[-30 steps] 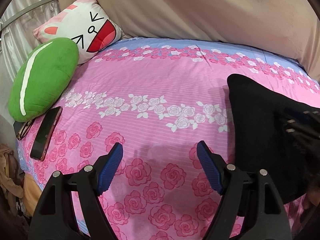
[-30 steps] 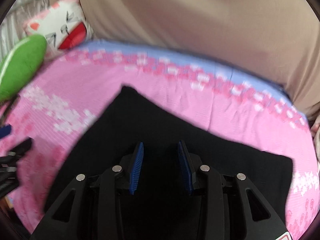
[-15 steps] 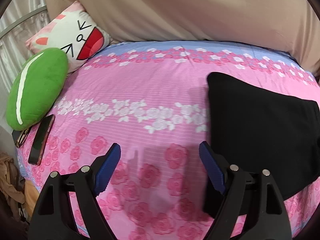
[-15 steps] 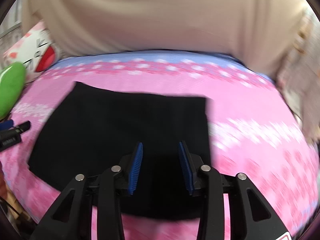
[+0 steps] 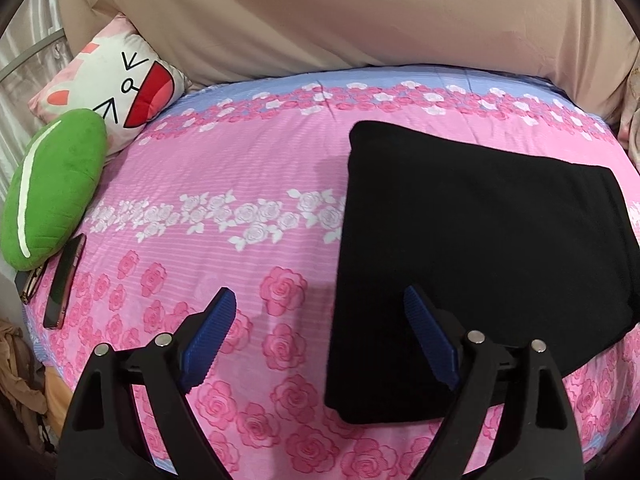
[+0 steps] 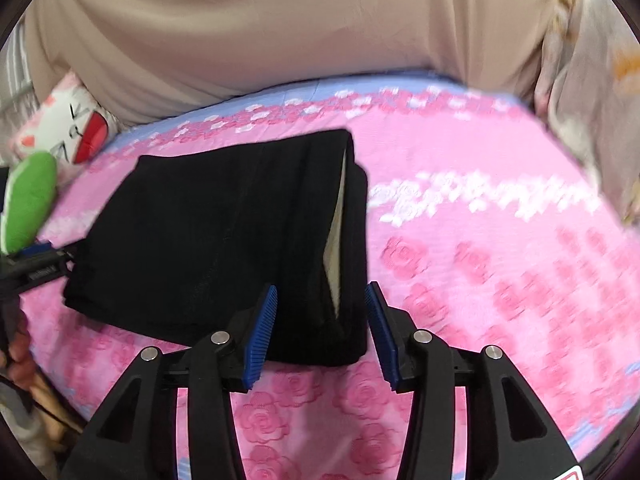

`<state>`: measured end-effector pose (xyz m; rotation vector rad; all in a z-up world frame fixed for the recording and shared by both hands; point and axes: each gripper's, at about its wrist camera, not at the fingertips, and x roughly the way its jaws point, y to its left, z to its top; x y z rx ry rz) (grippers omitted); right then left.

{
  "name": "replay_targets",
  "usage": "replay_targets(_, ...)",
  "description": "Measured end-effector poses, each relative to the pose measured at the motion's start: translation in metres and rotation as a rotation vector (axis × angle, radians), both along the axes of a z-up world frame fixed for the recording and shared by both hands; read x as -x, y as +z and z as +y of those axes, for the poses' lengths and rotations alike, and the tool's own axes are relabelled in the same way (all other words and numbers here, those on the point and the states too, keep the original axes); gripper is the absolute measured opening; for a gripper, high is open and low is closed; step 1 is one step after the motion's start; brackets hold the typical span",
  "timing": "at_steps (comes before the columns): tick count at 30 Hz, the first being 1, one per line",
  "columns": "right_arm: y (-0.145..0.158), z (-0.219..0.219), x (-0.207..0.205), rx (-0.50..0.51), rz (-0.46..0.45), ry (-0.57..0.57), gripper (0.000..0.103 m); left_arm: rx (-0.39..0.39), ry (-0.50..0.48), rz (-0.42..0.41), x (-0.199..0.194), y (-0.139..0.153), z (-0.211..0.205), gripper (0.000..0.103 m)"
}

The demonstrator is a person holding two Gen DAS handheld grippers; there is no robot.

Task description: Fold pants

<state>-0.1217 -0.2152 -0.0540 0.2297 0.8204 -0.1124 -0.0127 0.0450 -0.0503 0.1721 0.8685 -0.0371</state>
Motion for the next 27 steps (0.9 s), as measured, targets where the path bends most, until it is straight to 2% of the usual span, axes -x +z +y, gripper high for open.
replay_targets(2,-0.004,0.000,-0.003,-0.030,-0.001,0.012,0.042,-0.008,0.002,-0.001,0.000,-0.001,-0.002,0.084)
replay_targets(4,0.001,0.003,-0.004,-0.018,-0.013,0.025,0.023,-0.009,0.005,0.000,0.000,-0.001,-0.002,0.085)
replay_targets(5,0.006,0.004,-0.002,-0.006,-0.024,0.026,0.019,-0.007,0.003,0.000,0.000,-0.001,-0.002,0.085)
replay_targets(6,0.014,0.004,0.001,-0.011,-0.044,0.033,0.017,-0.006,0.000,0.000,0.000,-0.001,-0.001,0.085)
replay_targets(9,0.027,0.005,0.009,0.006,-0.074,0.035,0.016,-0.012,-0.001,-0.003,0.000,-0.002,-0.004,0.087)
replay_targets(11,0.012,0.003,0.001,0.022,-0.028,0.021,0.020,-0.010,-0.002,-0.001,0.001,-0.003,-0.004,0.088)
replay_targets(12,-0.002,0.002,-0.004,0.030,0.001,0.018,0.025,-0.009,-0.001,0.000,0.000,-0.005,-0.006,0.088)
replay_targets(13,-0.004,0.002,-0.002,0.019,-0.023,0.018,0.027,-0.011,0.002,0.000,0.000,-0.005,-0.005,0.088)
replay_targets(17,0.010,0.003,0.004,0.017,-0.036,0.002,0.029,-0.008,0.002,0.000,0.001,-0.004,-0.004,0.088)
replay_targets(19,0.016,0.006,0.007,0.061,-0.037,-0.008,0.038,-0.004,0.002,0.004,0.001,-0.004,-0.003,0.088)
replay_targets(22,0.020,0.007,0.014,0.099,-0.039,-0.022,0.043,0.009,-0.001,0.010,0.003,0.000,0.000,0.088)
replay_targets(24,0.021,0.005,0.018,0.092,-0.038,-0.024,0.046,0.013,-0.004,0.007,0.006,0.002,0.000,0.088)
replay_targets(27,0.022,0.000,0.023,0.071,-0.043,-0.031,0.057,0.021,-0.021,0.007,0.010,0.005,-0.001,0.090)
